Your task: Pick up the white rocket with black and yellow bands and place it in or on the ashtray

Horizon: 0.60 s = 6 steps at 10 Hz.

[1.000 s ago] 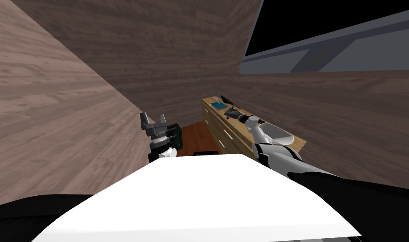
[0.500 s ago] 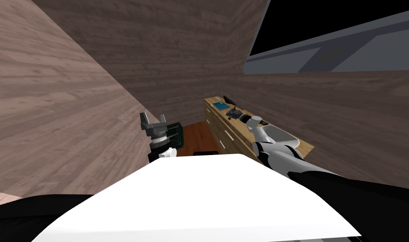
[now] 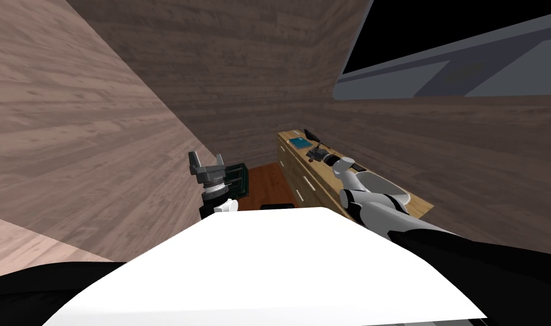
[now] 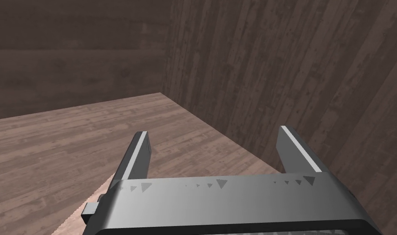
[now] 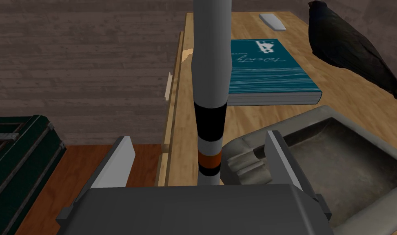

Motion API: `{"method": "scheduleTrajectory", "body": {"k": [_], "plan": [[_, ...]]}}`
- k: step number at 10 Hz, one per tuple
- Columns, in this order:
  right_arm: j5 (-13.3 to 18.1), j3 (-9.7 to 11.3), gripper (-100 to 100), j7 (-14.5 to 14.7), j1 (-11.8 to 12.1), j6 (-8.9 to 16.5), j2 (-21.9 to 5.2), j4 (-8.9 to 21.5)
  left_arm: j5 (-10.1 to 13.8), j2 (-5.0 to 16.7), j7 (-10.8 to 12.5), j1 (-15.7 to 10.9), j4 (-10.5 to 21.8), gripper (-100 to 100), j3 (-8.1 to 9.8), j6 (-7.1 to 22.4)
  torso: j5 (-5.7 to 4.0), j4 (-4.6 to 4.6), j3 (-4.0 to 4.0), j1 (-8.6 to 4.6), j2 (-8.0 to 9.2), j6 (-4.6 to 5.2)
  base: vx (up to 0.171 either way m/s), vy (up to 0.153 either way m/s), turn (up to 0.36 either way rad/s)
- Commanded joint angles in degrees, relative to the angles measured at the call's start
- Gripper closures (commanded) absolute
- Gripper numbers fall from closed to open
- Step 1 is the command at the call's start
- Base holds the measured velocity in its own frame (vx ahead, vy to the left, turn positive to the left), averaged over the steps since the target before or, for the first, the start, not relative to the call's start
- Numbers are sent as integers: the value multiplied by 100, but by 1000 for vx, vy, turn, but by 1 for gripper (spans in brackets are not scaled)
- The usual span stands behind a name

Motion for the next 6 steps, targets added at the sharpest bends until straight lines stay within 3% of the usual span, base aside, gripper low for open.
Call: {"method": "scheduleTrajectory", "body": {"k": [1,6], "plan": [[-252,-66,-100,270,-42,84,29,165,0,0,0,0,0,0,0,0,0,0,0,0,0,0,-33,-71,138],[-829,-187,-100,792,-108,241,162,462,0,0,0,0,0,0,0,0,0,1,1,0,2,3,-32,-56,90]]}}
